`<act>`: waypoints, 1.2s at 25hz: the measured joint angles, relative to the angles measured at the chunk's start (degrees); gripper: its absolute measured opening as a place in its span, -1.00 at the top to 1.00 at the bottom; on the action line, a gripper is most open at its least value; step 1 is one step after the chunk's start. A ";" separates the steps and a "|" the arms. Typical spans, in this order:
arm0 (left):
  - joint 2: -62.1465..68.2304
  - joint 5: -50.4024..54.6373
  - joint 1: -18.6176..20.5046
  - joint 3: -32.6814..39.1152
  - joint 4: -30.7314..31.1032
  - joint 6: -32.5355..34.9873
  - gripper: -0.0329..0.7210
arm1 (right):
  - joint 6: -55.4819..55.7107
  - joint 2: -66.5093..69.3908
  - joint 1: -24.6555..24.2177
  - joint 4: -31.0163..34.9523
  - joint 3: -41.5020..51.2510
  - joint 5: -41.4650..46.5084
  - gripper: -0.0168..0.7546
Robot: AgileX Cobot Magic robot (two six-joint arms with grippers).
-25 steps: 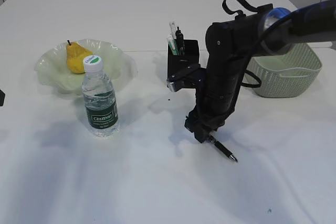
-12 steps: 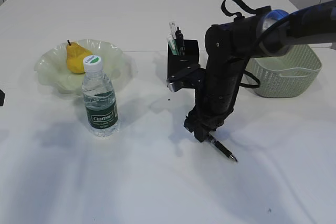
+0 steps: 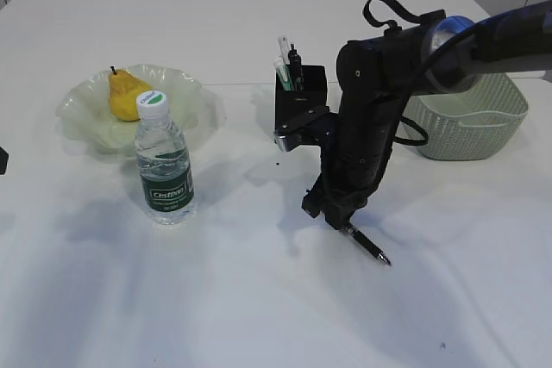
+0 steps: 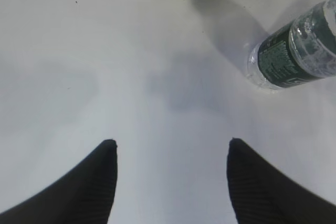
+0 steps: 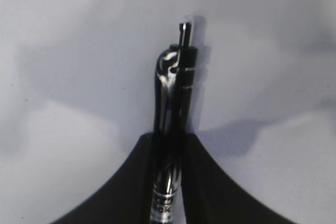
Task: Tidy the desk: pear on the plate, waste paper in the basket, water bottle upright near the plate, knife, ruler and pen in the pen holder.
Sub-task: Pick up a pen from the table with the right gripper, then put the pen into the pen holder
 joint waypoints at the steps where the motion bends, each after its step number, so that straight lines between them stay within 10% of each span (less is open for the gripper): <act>1: 0.00 0.00 0.00 0.00 0.00 0.00 -0.32 | 0.00 0.00 0.00 0.00 0.00 0.09 0.65; 15: 0.00 0.64 0.00 0.00 0.00 0.00 -0.32 | -0.27 -12.85 -4.30 5.69 0.00 -4.46 0.66; 30: 0.00 2.83 0.00 0.00 0.00 0.00 -0.32 | -7.32 -13.41 -6.65 18.01 -0.50 -33.34 0.66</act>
